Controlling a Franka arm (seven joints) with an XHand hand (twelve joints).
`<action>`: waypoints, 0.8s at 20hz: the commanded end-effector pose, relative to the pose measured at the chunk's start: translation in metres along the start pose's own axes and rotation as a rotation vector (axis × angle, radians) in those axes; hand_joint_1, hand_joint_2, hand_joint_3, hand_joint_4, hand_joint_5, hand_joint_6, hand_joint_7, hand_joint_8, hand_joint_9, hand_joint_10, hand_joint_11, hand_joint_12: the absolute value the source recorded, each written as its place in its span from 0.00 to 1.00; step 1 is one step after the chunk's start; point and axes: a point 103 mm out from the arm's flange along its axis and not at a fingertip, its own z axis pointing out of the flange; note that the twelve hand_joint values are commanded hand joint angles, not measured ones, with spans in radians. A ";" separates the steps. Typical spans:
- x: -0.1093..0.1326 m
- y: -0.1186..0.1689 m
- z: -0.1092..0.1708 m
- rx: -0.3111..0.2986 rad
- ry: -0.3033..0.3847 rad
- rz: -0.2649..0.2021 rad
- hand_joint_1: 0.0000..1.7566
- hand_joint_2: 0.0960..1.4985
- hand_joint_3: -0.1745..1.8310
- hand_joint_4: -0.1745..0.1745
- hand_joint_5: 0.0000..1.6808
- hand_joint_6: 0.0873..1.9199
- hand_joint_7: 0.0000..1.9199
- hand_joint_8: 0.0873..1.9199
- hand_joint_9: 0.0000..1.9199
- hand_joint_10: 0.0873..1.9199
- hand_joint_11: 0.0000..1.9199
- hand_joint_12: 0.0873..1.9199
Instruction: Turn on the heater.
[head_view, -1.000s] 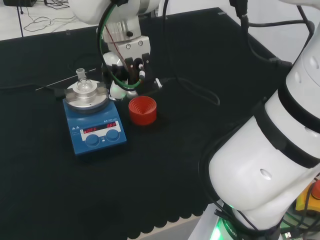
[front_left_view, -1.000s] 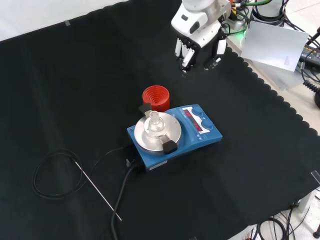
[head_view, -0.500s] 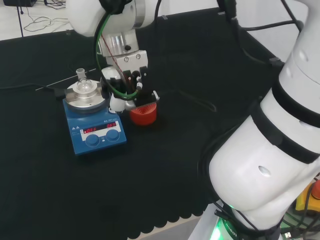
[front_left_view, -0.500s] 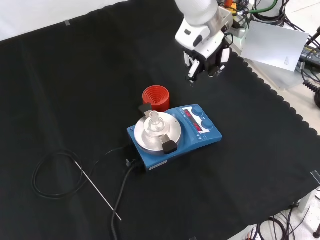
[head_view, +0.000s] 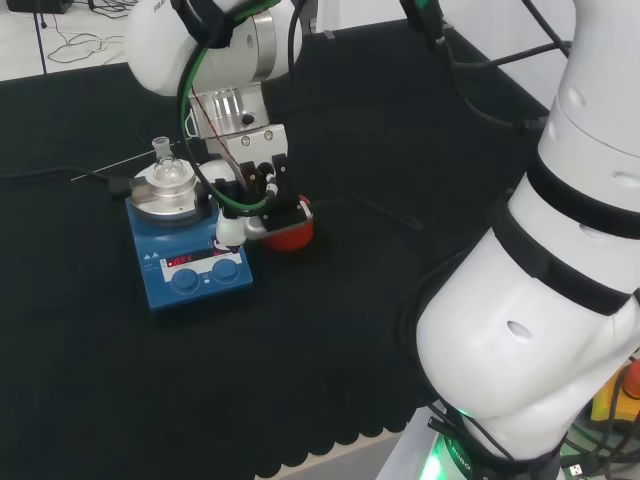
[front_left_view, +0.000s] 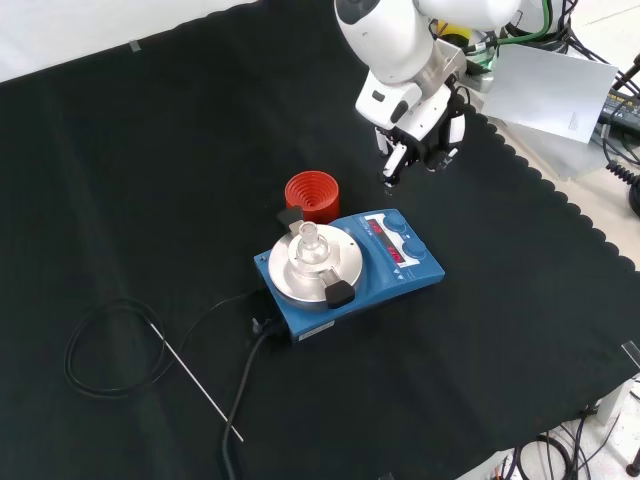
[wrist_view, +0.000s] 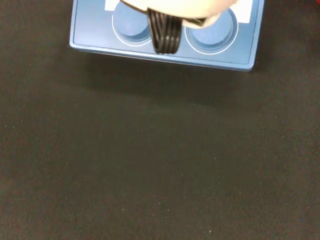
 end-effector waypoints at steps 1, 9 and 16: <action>0.006 0.015 0.020 0.080 0.002 -0.019 0.79 0.46 0.55 0.30 0.16 0.41 0.77 0.78 0.81 0.74 0.59 0.68; 0.012 0.025 0.026 0.141 -0.016 -0.021 0.79 0.45 0.57 0.34 0.14 0.36 0.77 0.78 0.81 0.74 0.59 0.69; 0.021 0.028 0.032 0.174 -0.016 -0.029 0.79 0.45 0.57 0.35 0.14 0.35 0.77 0.78 0.81 0.74 0.59 0.69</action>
